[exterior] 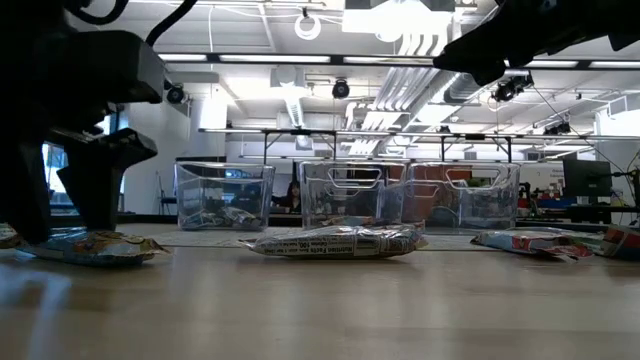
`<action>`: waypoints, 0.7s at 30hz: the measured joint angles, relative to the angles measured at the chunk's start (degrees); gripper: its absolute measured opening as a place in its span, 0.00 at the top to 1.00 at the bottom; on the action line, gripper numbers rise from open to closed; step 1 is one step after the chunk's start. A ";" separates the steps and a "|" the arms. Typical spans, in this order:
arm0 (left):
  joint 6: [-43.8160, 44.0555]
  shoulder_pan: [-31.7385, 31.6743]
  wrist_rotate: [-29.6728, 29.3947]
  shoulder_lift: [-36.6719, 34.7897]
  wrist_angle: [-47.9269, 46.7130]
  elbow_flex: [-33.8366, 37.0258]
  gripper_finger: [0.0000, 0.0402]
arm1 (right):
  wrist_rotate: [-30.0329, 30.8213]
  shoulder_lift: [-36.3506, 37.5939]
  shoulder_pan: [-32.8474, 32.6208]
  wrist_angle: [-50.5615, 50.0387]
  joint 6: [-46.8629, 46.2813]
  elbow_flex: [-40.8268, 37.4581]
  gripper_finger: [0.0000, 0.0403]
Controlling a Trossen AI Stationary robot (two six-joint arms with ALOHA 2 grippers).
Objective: Pick and place Granola Bars by type
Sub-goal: Put the yellow granola bar into the middle transparent bin
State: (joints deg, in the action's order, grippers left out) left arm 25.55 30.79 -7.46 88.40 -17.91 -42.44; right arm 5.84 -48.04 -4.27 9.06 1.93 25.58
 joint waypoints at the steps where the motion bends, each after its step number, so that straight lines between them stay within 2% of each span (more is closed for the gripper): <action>1: -0.55 0.00 -0.85 0.00 0.00 0.19 0.39 | 0.01 0.00 0.00 -0.01 0.02 0.00 0.65; 5: -0.76 -0.02 -2.45 0.00 0.24 0.57 0.39 | 0.01 -0.01 -0.02 0.00 0.00 0.00 0.65; 11: 5.82 -0.02 -2.54 0.00 0.34 0.57 0.39 | -0.01 -0.01 0.00 0.00 0.00 0.00 0.65; 16: 7.25 -0.02 -2.64 0.00 0.24 0.57 0.39 | 0.00 0.00 0.00 -0.01 0.00 0.00 0.65; 21: 1.53 -0.02 -1.03 0.00 -0.04 0.57 0.39 | 0.01 0.01 -0.01 0.00 0.00 0.00 0.65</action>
State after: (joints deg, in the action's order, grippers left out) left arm 27.08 30.76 -8.49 88.40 -17.95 -41.87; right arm 5.85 -48.03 -4.28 9.06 1.93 25.58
